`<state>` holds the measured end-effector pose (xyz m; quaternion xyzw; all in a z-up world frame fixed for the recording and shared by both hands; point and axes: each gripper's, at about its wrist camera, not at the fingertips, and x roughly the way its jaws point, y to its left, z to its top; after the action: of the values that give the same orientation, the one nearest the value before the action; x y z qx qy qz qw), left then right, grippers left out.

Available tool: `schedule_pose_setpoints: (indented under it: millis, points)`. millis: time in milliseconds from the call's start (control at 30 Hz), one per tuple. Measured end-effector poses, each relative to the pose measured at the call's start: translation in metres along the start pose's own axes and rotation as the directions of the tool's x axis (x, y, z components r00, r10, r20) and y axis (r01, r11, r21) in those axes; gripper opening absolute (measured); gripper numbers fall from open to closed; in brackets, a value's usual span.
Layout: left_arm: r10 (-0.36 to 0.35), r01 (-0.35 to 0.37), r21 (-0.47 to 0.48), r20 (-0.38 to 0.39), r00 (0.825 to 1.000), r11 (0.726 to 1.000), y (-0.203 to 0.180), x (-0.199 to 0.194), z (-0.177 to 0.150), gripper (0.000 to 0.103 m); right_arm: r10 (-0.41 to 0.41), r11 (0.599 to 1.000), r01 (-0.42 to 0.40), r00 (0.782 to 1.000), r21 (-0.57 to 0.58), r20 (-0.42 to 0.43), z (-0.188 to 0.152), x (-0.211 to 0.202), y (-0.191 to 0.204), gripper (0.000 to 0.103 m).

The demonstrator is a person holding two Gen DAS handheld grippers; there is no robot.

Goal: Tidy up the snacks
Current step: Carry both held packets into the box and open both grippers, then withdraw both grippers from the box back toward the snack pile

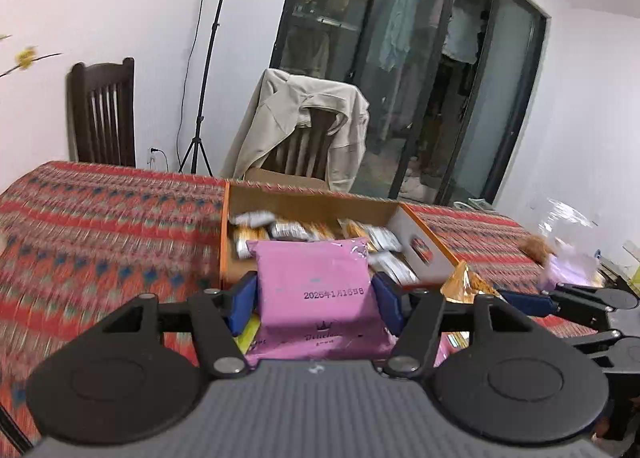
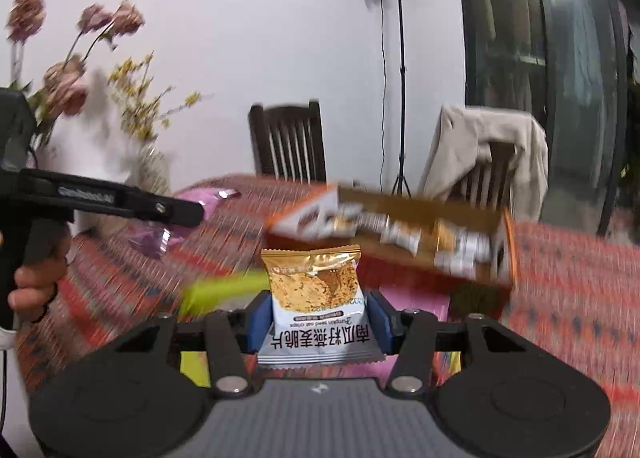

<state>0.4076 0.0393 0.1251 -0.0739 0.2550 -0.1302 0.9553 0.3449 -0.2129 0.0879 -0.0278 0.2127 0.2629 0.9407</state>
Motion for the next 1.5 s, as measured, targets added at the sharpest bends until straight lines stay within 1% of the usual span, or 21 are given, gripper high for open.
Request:
schedule_pose_setpoints:
  millis: [67, 167, 267, 333, 400, 467, 500, 567, 600, 633, 700, 733, 767, 833, 967, 1100, 1200, 1300, 1333, 1400, 1500]
  points:
    - [0.011, -0.011, 0.003, -0.037, 0.999, 1.000, 0.006, 0.043, 0.026, 0.062, 0.017, 1.000, -0.017, 1.000, 0.016, -0.003, 0.029, 0.033, -0.020, 0.051]
    - [0.041, -0.041, 0.008, -0.104, 0.994, 0.999, 0.015, 0.109, 0.053, 0.062, 0.016, 0.999, -0.013, 0.998, 0.049, -0.063, 0.061, 0.092, -0.049, 0.051]
    - [0.097, -0.094, 0.026, -0.169, 0.981, 0.995, 0.022, 0.167, 0.065, 0.062, -0.004, 0.996, 0.018, 0.987, 0.084, -0.159, 0.081, 0.161, -0.074, 0.051]
    - [0.124, -0.118, 0.037, -0.204, 0.971, 0.992, 0.027, 0.195, 0.066, 0.062, 0.000, 0.993, 0.028, 0.972, 0.115, -0.236, 0.087, 0.210, -0.086, 0.051]
    - [0.145, -0.138, 0.046, -0.227, 0.963, 0.989, 0.032, 0.215, 0.064, 0.063, -0.002, 0.990, 0.044, 0.955, 0.135, -0.295, 0.086, 0.248, -0.092, 0.051]
    - [0.155, -0.148, 0.049, -0.250, 0.956, 0.988, 0.038, 0.230, 0.061, 0.063, -0.028, 0.992, 0.067, 0.939, 0.103, -0.344, 0.084, 0.278, -0.090, 0.051]
    - [0.152, -0.145, 0.047, -0.256, 0.955, 0.988, 0.040, 0.235, 0.059, 0.064, -0.039, 0.993, 0.076, 0.933, 0.090, -0.358, 0.082, 0.289, -0.088, 0.052]
    - [0.147, -0.141, 0.044, -0.245, 0.958, 0.989, 0.045, 0.235, 0.057, 0.065, -0.042, 0.993, 0.081, 0.921, 0.087, -0.387, 0.081, 0.306, -0.084, 0.054]
    - [0.146, -0.140, 0.040, -0.236, 0.961, 0.989, 0.048, 0.233, 0.057, 0.066, -0.023, 0.993, 0.065, 0.922, 0.094, -0.387, 0.079, 0.311, -0.082, 0.060]
    - [0.135, -0.131, 0.035, -0.226, 0.965, 0.991, 0.052, 0.228, 0.056, 0.066, -0.001, 0.994, 0.042, 0.925, 0.100, -0.380, 0.079, 0.312, -0.081, 0.060]
    - [0.113, -0.108, 0.035, -0.218, 0.969, 0.994, 0.054, 0.217, 0.058, 0.066, -0.018, 0.995, 0.051, 0.935, 0.086, -0.353, 0.080, 0.308, -0.078, 0.072]
    - [0.109, -0.105, 0.034, -0.211, 0.971, 0.994, 0.054, 0.210, 0.060, 0.067, -0.024, 0.996, 0.052, 0.939, 0.071, -0.343, 0.080, 0.305, -0.075, 0.073]
    - [0.121, -0.116, 0.037, -0.198, 0.973, 0.993, 0.053, 0.202, 0.061, 0.069, -0.030, 0.997, 0.053, 0.941, 0.060, -0.337, 0.081, 0.301, -0.074, 0.073]
    - [0.135, -0.128, 0.054, -0.167, 0.977, 0.990, 0.050, 0.184, 0.063, 0.070, -0.036, 0.997, 0.058, 0.946, 0.058, -0.323, 0.084, 0.291, -0.074, 0.073]
    - [0.125, -0.114, 0.080, -0.143, 0.982, 0.990, 0.039, 0.145, 0.064, 0.071, -0.049, 0.996, 0.066, 0.961, 0.055, -0.274, 0.093, 0.256, -0.076, 0.073]
    - [0.105, -0.095, 0.109, -0.089, 0.990, 0.990, 0.027, 0.092, 0.055, 0.076, -0.076, 0.996, 0.084, 0.975, 0.028, -0.207, 0.100, 0.200, -0.073, 0.079]
    - [0.092, -0.083, 0.124, -0.067, 0.994, 0.989, 0.017, 0.051, 0.044, 0.077, -0.099, 0.995, 0.101, 0.982, 0.001, -0.158, 0.098, 0.151, -0.070, 0.079]
    - [0.081, -0.076, 0.149, -0.023, 0.996, 0.986, 0.003, 0.004, 0.027, 0.080, -0.128, 0.992, 0.126, 0.987, -0.023, -0.095, 0.093, 0.094, -0.063, 0.080]
    - [0.082, -0.080, 0.154, -0.007, 0.997, 0.985, -0.001, -0.009, 0.021, 0.081, -0.138, 0.990, 0.137, 0.988, -0.027, -0.073, 0.091, 0.075, -0.061, 0.081]
    - [0.076, -0.080, 0.159, 0.033, 0.997, 0.984, -0.009, -0.040, 0.005, 0.083, -0.155, 0.988, 0.154, 0.987, -0.030, -0.029, 0.081, 0.035, -0.054, 0.086]
    - [0.082, -0.090, 0.143, 0.066, 0.994, 0.986, -0.019, -0.080, -0.021, 0.083, -0.173, 0.984, 0.173, 0.985, -0.033, 0.006, 0.059, -0.011, -0.042, 0.087]
